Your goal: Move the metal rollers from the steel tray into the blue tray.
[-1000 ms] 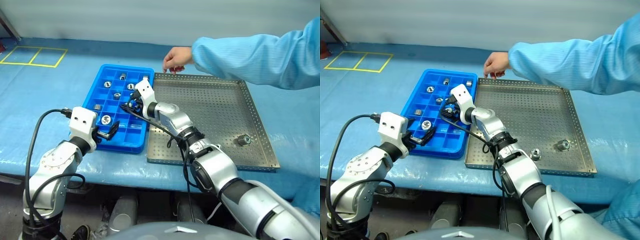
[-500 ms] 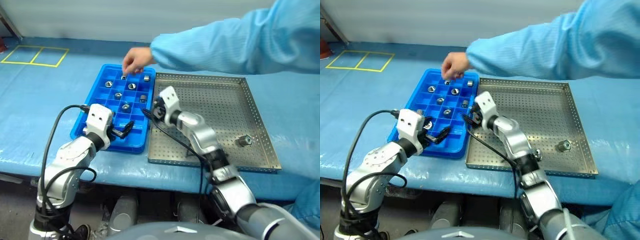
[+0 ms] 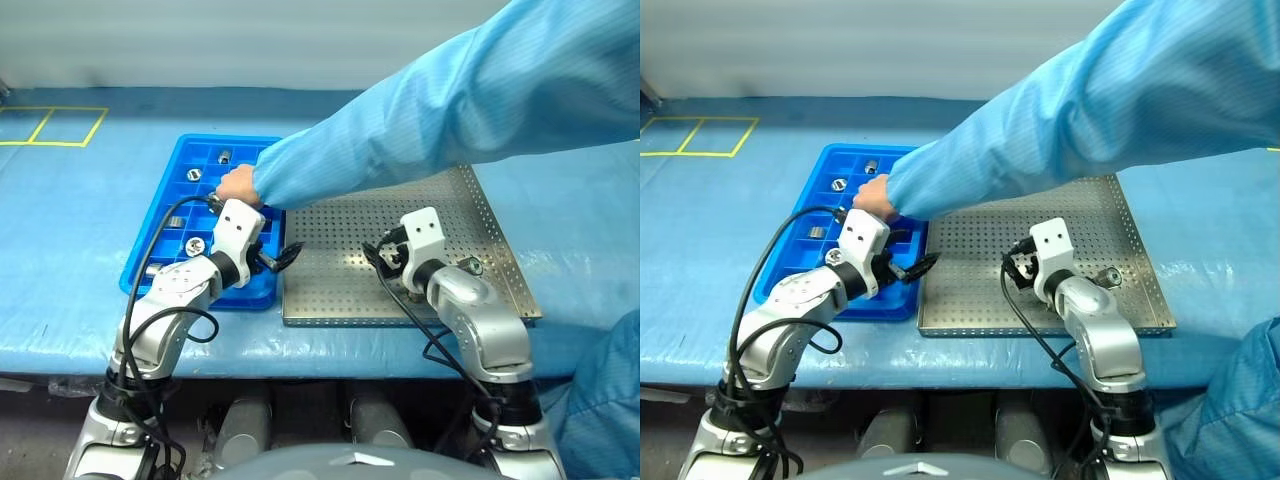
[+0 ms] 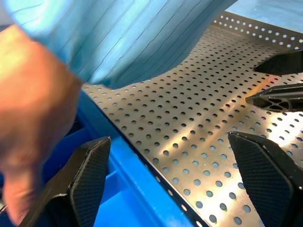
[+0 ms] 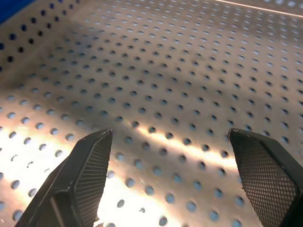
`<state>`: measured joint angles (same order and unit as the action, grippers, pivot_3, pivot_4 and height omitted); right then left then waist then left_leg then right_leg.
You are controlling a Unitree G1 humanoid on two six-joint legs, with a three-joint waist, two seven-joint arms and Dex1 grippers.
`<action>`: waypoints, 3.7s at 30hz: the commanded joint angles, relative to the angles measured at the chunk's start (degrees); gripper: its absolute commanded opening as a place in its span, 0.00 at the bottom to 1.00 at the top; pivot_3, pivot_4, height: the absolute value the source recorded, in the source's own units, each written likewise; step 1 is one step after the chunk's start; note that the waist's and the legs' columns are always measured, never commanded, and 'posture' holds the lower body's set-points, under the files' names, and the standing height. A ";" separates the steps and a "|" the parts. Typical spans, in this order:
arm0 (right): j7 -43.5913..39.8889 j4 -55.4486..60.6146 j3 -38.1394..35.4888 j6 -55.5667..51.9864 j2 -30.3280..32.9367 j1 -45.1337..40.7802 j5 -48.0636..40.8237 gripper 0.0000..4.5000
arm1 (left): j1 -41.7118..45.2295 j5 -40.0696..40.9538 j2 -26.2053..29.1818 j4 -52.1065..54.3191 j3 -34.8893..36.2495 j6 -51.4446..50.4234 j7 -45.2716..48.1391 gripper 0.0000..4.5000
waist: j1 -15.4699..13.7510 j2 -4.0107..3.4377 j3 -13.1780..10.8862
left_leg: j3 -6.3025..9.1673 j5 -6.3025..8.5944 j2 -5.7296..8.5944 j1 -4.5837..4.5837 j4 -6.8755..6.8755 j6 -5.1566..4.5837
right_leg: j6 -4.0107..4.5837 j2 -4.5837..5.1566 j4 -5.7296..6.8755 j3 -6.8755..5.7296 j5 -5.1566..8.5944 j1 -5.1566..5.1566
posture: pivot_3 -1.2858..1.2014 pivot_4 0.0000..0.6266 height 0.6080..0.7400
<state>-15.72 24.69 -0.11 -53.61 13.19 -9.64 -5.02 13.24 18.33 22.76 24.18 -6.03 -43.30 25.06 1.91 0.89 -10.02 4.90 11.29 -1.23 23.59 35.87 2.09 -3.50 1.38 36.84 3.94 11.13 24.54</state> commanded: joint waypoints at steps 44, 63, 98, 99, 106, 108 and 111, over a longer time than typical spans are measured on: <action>-6.05 -16.36 20.19 13.84 -15.02 -22.46 -4.44 0.43 | -8.75 -3.68 7.95 8.01 22.84 -7.02 -11.67 0.97 | -1.65 0.08 -0.04 | 0.05 0.01 -0.07 0.00 -0.07 -0.01 | 0.00 -0.06 -0.03 -0.07 0.00 0.03 | 0.62 0.24 1.00; -8.95 -29.48 24.18 18.73 -20.59 -22.78 -2.93 0.82 | -10.49 -4.19 4.81 11.67 23.54 -12.55 -15.49 0.97 | -6.18 0.18 -0.04 | 0.10 0.00 -0.08 -0.05 -0.22 0.17 | 0.10 -0.05 -0.02 -0.17 0.05 0.06 | 0.65 0.24 1.00; 3.74 -8.89 7.09 6.85 -5.47 -2.68 -0.03 0.61 | -0.35 -0.96 -0.14 1.27 -1.39 -1.39 -0.42 0.97 | 0.09 0.22 -0.02 | 0.02 -0.01 -0.05 0.01 -0.09 0.19 | 0.07 0.00 -0.03 -0.09 0.05 0.04 | 0.54 0.24 1.00; 3.89 -8.71 7.16 7.03 -5.44 -2.97 0.17 0.53 | -0.63 -0.95 0.01 1.50 -1.15 -1.47 -0.46 0.97 | 0.10 0.22 -0.02 | 0.02 -0.01 -0.05 0.01 -0.09 0.19 | 0.06 0.00 -0.03 -0.09 0.05 0.04 | 0.55 0.24 1.00; 1.90 -6.58 7.38 7.12 -6.50 -7.97 -1.87 0.40 | -3.51 -0.71 1.10 3.19 2.54 -1.92 -2.38 0.97 | 0.15 0.20 -0.03 | 0.03 0.00 -0.06 0.01 -0.11 0.19 | 0.06 -0.01 -0.02 -0.09 0.04 0.06 | 0.56 0.24 1.00; 0.45 -8.38 8.62 8.14 -6.44 -11.40 -1.94 0.40 | -4.57 -0.97 1.53 4.00 4.19 -2.15 -3.43 0.97 | 0.08 0.20 -0.04 | 0.03 -0.01 -0.06 -0.01 -0.09 0.18 | 0.06 -0.01 0.02 -0.09 0.04 0.06 | 0.57 0.24 1.00; -2.02 -14.38 10.92 11.01 -7.36 -17.68 -1.60 0.40 | -6.03 -2.21 1.31 4.73 8.31 -1.46 -7.13 0.97 | -0.35 0.20 -0.04 | 0.05 -0.01 -0.07 -0.03 -0.08 0.18 | 0.06 -0.02 0.03 -0.09 0.04 0.04 | 0.59 0.24 1.00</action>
<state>-16.12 12.25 9.32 -45.61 6.70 -24.51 -6.15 7.33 17.16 24.22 25.80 -1.24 -45.78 20.44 1.57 1.08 -10.06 4.95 11.28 -1.29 23.56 35.79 2.27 -3.44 1.36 36.87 3.84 11.17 24.58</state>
